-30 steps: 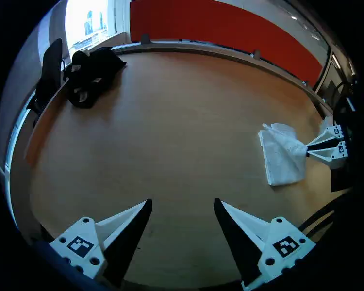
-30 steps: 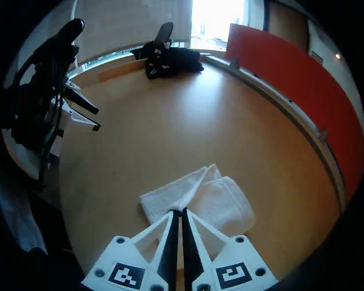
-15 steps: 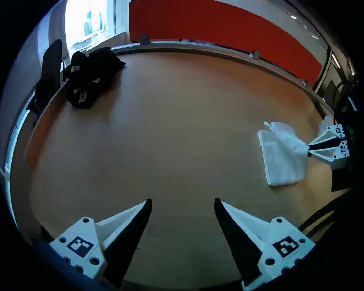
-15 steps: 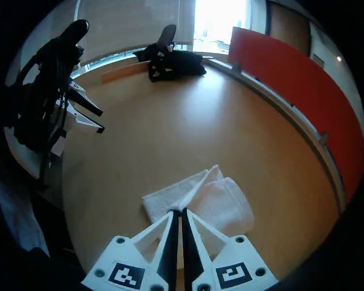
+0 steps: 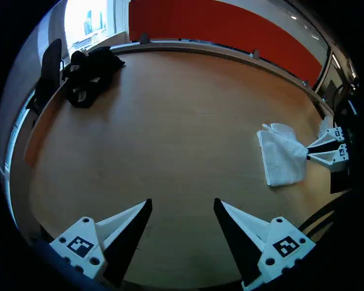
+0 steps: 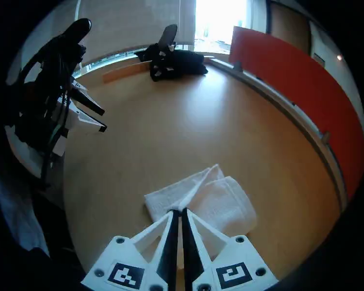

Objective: Fold towel

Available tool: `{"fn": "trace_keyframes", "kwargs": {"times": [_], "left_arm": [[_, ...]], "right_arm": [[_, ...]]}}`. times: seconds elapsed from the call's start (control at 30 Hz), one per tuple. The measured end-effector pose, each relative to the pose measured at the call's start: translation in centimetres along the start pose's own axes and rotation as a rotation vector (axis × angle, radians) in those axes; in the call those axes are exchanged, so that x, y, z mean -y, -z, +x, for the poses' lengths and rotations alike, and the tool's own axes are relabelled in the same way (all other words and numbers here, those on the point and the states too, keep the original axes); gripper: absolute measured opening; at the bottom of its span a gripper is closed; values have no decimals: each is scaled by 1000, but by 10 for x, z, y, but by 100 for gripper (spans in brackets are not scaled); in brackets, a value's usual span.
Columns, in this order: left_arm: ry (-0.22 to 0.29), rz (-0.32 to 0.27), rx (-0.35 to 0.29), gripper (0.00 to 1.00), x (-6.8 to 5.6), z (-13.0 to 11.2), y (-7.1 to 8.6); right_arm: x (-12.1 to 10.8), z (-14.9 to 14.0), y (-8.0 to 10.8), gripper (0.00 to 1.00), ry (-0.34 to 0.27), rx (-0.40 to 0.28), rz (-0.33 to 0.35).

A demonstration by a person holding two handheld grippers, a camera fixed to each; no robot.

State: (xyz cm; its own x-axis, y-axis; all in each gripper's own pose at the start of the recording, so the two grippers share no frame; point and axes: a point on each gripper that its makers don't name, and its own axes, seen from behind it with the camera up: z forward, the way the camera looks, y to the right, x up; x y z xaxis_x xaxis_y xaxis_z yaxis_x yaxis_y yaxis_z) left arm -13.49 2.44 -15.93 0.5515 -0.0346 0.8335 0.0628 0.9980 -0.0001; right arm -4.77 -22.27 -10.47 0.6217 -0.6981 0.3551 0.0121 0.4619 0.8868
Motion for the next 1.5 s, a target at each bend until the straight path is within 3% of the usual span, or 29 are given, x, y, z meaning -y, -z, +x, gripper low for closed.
{"fn": "trace_keyframes", "kwargs": {"times": [0.23, 0.4, 0.83, 1.5], "left_arm": [[-3, -3, 2, 94, -2, 1, 0], [-6, -4, 1, 94, -3, 1, -1], [-13, -4, 0, 94, -5, 4, -1], [-20, -5, 3, 94, -10, 5, -3]], "right_arm": [[-3, -4, 0, 70, -12, 7, -14], [-1, -9, 0, 88, -22, 18, -6], [-2, -25, -2, 87, -52, 33, -19], [-3, -83, 4, 87, -109, 115, -50]]}}
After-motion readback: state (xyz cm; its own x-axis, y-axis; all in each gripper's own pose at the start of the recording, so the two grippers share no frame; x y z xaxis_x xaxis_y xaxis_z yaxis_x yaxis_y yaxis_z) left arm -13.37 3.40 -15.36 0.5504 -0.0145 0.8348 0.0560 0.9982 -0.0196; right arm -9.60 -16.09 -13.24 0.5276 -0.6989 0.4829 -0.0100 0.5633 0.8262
